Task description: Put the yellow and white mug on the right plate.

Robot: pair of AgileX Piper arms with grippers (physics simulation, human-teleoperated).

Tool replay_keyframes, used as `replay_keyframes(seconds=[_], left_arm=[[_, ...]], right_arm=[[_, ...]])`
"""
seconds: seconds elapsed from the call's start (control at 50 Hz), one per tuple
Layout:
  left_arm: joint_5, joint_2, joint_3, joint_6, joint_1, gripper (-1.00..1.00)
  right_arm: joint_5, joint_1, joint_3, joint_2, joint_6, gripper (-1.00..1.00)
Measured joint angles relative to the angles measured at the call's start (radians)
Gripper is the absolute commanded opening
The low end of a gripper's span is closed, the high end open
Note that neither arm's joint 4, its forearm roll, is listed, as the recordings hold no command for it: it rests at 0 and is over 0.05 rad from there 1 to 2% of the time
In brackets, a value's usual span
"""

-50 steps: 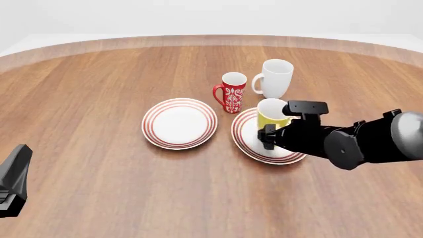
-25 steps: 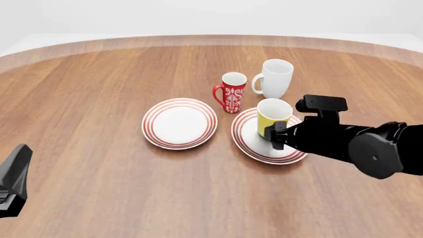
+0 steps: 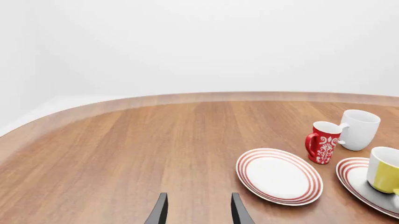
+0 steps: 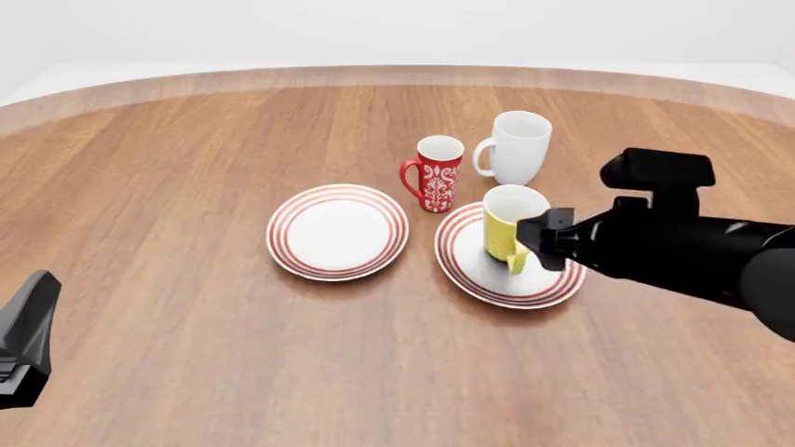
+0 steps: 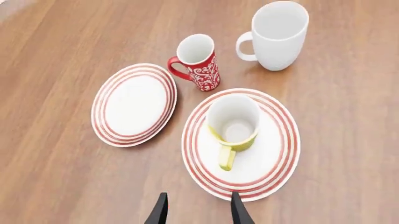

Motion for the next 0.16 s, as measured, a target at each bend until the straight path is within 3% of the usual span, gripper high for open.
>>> replay_keyframes(seconds=[0.16], left_arm=[[0.000,0.000,0.000,0.000,0.000,1.00]], right_arm=[[0.084,-0.003,-0.018,-0.097,-0.010,1.00]])
